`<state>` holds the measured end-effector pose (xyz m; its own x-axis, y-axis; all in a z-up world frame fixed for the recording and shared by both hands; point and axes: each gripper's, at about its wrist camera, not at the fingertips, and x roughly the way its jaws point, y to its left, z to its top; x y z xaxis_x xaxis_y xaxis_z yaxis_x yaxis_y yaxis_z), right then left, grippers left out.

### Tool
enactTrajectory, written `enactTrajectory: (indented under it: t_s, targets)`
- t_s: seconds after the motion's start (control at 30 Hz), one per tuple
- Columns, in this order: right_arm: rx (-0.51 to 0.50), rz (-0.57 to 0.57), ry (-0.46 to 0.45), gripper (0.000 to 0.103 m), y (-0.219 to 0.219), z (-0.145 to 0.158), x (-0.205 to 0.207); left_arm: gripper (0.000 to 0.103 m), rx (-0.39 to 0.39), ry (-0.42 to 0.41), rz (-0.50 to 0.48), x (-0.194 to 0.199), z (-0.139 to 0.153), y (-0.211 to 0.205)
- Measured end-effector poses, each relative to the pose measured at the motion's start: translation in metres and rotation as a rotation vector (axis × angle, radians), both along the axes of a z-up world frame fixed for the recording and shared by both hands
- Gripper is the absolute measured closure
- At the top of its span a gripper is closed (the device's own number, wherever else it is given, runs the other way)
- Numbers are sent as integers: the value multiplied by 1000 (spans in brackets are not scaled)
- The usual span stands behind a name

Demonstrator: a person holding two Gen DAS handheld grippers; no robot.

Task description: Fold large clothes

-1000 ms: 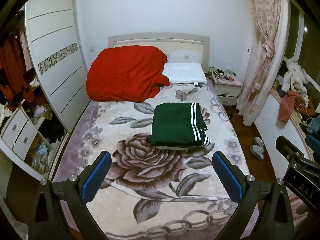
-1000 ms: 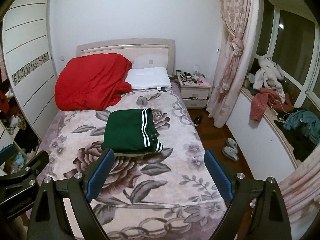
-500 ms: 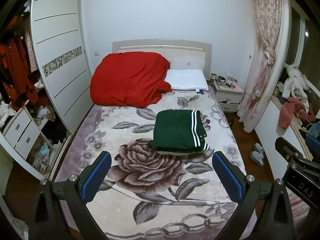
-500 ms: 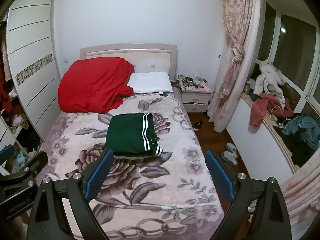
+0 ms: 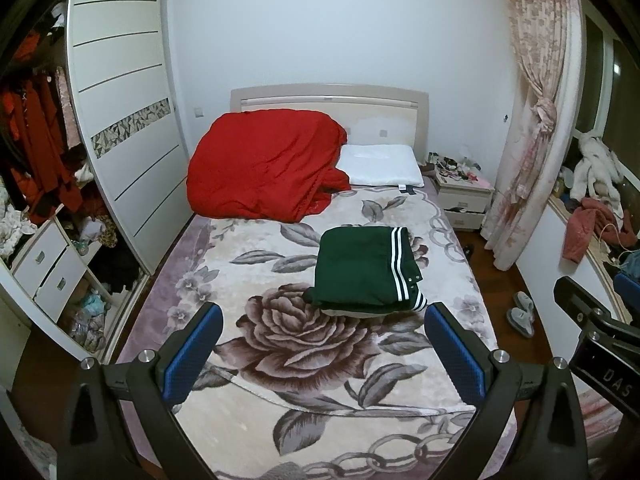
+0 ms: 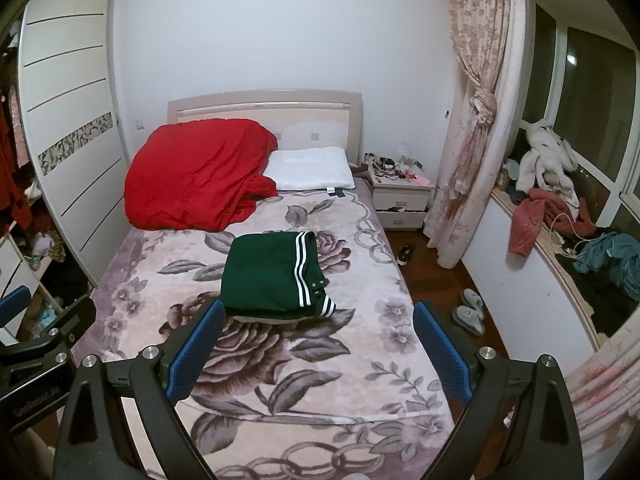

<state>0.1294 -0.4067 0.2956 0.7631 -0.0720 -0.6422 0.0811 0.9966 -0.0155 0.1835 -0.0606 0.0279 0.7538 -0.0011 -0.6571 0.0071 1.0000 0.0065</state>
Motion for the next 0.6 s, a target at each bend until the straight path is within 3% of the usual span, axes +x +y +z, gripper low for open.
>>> enactTrajectory:
  t_s: [0.6]
  targets:
    - [11,4,5,5,-2,1,7,0,10,-11,0,6,2,1]
